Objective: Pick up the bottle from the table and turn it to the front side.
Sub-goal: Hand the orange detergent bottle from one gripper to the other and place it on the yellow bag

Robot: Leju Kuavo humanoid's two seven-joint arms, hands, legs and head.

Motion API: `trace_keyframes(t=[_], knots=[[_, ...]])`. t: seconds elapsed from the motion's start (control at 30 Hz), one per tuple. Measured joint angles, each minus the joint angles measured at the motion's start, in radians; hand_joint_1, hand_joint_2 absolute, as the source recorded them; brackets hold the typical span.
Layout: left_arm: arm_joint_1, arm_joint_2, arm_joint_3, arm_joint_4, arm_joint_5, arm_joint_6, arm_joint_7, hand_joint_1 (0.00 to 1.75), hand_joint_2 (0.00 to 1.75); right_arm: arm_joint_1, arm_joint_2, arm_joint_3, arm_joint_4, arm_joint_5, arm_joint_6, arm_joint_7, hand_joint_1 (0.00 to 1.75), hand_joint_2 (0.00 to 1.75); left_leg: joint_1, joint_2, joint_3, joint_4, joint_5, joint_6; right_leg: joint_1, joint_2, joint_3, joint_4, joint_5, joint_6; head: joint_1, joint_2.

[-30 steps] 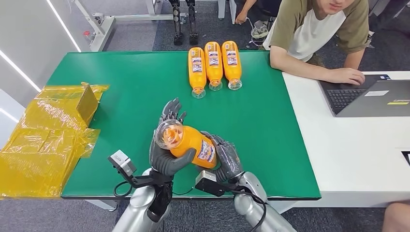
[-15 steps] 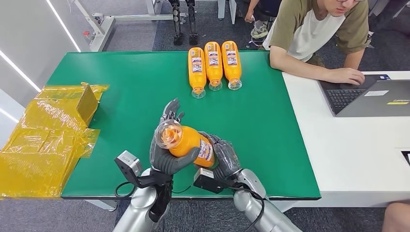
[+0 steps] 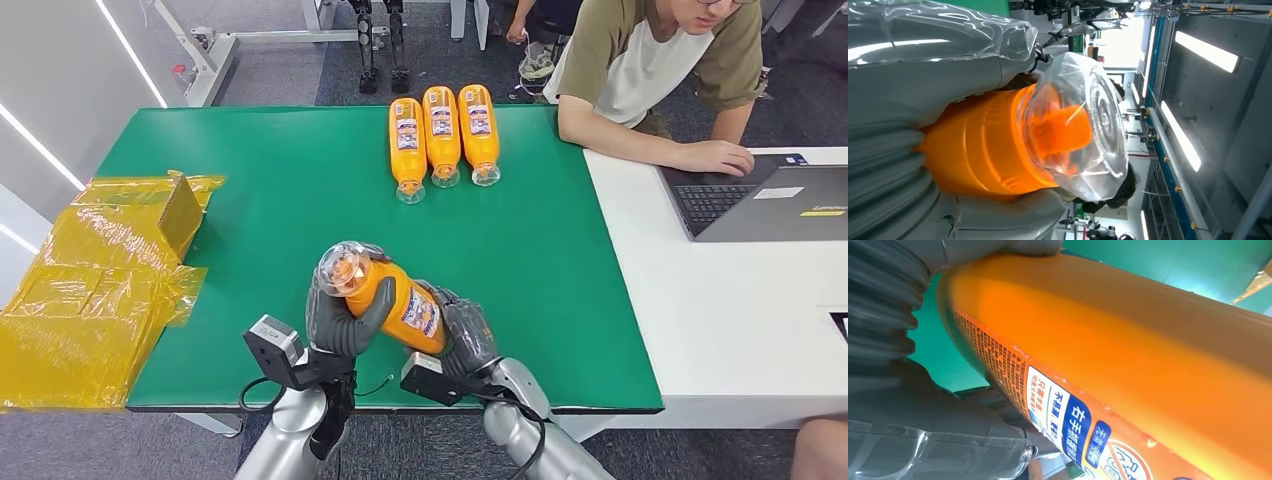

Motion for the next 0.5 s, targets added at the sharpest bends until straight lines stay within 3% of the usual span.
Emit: trace_keyframes(t=[0.4,0.43,0.5], knots=[[0.0,0.0,0.001,0.0,0.006,-0.01,-0.005,1.75,1.75,0.007,-0.002,-0.002,-0.006,0.069,-0.096,0.028,1.69,1.75,0.0,0.0,0.0,0.0,0.0,0.0,0.0,0.0,0.0,0.0,0.0,0.0,0.0,0.0],[0.0,0.0,0.001,0.0,0.007,-0.01,-0.007,1.75,1.75,0.008,-0.002,-0.003,-0.008,0.079,-0.113,0.033,1.58,1.75,0.0,0.0,0.0,0.0,0.0,0.0,0.0,0.0,0.0,0.0,0.0,0.0,0.0,0.0],[0.0,0.0,0.001,0.0,0.008,-0.009,-0.011,1.75,1.75,0.015,-0.001,-0.006,-0.016,0.103,-0.17,0.041,0.74,1.75,0.0,0.0,0.0,0.0,0.0,0.0,0.0,0.0,0.0,0.0,0.0,0.0,0.0,0.0]])
